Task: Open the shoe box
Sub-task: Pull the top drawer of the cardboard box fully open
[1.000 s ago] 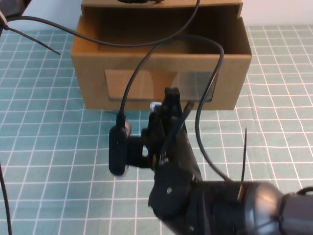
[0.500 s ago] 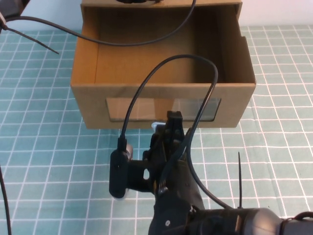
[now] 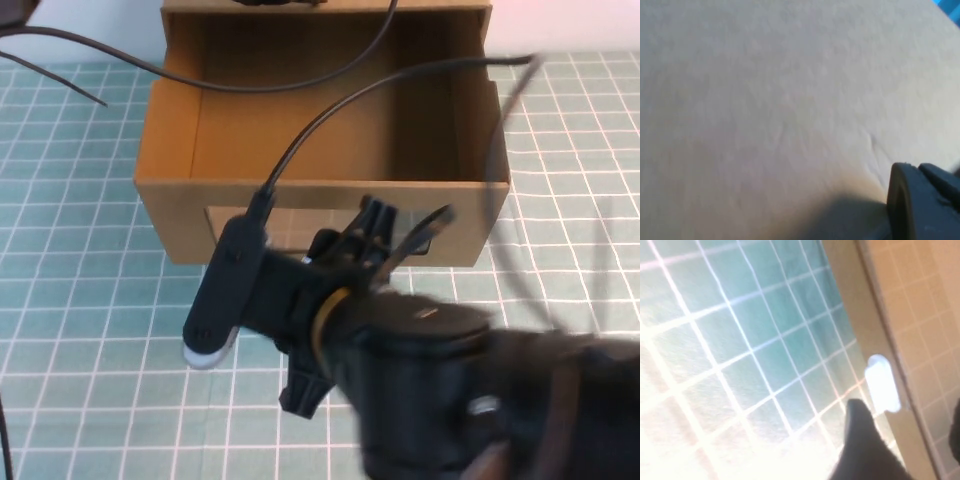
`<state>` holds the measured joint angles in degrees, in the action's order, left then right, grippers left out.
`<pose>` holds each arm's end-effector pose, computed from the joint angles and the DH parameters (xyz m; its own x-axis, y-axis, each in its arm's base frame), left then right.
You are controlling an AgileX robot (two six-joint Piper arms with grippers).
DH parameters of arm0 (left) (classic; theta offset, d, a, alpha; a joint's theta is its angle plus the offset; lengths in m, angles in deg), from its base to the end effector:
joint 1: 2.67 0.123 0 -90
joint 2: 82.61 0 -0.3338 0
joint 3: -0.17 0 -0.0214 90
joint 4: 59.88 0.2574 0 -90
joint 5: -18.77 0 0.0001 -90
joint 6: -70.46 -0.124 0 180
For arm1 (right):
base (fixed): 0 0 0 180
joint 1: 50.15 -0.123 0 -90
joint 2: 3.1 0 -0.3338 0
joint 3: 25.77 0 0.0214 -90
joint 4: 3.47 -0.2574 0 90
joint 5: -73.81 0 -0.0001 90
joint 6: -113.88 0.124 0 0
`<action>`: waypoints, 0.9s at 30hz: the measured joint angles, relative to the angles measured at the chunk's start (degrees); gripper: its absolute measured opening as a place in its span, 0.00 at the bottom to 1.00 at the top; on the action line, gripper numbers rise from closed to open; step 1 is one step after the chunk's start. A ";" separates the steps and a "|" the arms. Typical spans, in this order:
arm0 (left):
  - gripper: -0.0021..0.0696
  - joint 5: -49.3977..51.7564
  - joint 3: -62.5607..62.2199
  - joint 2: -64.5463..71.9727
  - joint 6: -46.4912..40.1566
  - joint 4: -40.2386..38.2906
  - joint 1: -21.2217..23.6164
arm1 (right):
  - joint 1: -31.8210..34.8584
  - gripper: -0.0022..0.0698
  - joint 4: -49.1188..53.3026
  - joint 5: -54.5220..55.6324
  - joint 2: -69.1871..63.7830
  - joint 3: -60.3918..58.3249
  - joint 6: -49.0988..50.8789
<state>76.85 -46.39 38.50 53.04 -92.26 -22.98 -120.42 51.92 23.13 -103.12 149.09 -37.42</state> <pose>0.4509 -0.2270 0.4297 -0.5916 0.2005 -0.7809 0.6331 0.7153 -0.2960 0.2005 0.3250 0.3319 -0.1100 -0.8539 -0.5087 -0.6321 0.4551 -0.6271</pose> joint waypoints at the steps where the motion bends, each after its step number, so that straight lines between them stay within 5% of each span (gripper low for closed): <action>1: 0.02 0.79 0.12 -0.58 0.58 0.86 0.00 | 0.00 0.50 -2.12 0.39 1.67 0.13 -1.13; 9: 0.02 8.25 0.59 -9.96 6.09 9.06 0.13 | 0.00 0.46 -10.61 -0.08 16.59 0.38 -5.41; 18: 0.02 14.24 2.10 -25.02 8.14 21.04 0.13 | 0.00 0.06 -10.72 -18.25 30.75 0.38 -10.78; 27: 0.02 14.47 24.04 -42.70 5.85 21.87 0.13 | 0.00 0.02 -11.47 -19.66 50.36 -13.97 -7.65</action>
<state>91.32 -22.35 -4.21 58.90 -70.39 -22.85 -120.42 40.45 3.47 -52.76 135.11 -45.07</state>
